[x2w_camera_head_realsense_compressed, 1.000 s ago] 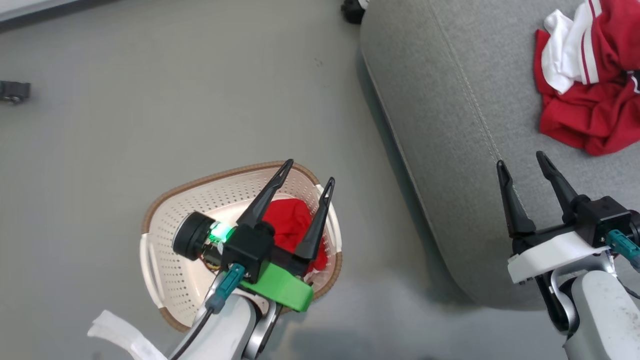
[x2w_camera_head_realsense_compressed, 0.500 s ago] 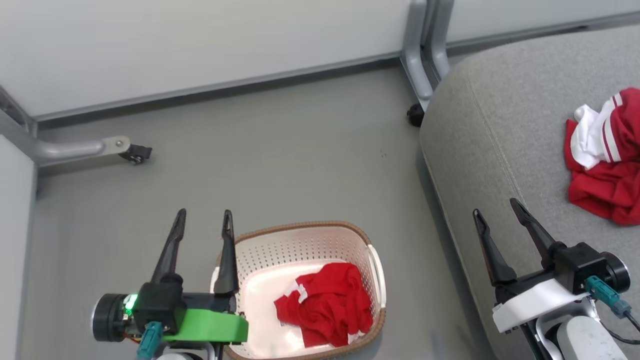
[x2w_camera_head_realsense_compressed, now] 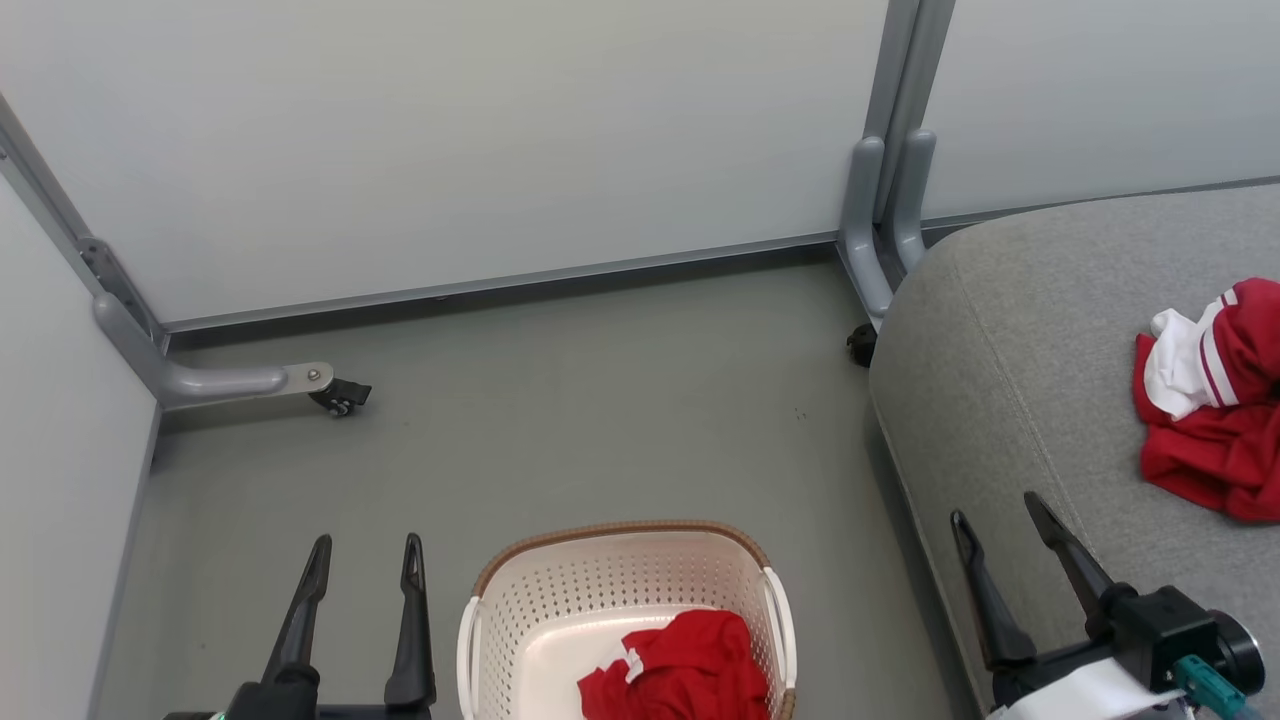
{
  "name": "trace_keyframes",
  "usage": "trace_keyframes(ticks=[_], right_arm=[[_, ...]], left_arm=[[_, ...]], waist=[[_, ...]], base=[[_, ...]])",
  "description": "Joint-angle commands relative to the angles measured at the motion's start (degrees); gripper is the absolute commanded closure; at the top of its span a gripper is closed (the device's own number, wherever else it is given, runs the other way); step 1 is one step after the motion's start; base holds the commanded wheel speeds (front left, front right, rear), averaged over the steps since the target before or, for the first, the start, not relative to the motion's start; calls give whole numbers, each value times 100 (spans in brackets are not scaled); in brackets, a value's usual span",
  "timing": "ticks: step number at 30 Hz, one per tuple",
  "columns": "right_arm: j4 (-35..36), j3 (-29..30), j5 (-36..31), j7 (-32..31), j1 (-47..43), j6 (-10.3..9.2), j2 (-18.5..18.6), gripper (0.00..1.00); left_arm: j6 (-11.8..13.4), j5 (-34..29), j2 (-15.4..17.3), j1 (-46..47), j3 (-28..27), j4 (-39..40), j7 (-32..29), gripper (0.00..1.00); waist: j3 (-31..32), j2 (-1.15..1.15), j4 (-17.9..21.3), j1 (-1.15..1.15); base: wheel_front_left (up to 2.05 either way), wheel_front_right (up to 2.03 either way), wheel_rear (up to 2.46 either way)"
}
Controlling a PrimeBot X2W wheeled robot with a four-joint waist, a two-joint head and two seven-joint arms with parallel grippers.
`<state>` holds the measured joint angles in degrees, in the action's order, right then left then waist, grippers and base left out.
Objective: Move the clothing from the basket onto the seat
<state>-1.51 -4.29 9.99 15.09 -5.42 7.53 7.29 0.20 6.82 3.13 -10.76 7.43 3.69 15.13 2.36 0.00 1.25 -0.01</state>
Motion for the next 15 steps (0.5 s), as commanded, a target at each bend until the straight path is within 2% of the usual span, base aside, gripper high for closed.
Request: trace_keyframes(ticks=[1, 7, 15], right_arm=[[20, -5, -67, 10, -139, -8, 4, 0], [32, -5, -88, 10, -255, -8, 20, 0], [20, -17, -116, 10, -125, -8, -14, 0]], left_arm=[[-9, -38, -12, -131, -59, -12, 2, 0], [-119, -210, -22, -150, -56, -150, 3, 0], [-30, -164, -21, 17, 46, -270, 3, 0]], waist=[[54, 0, 41, 1], [23, 0, 82, 1], [4, 0, 115, 1]], base=[[0, 0, 0], [0, 0, 0], [0, 0, 0]])
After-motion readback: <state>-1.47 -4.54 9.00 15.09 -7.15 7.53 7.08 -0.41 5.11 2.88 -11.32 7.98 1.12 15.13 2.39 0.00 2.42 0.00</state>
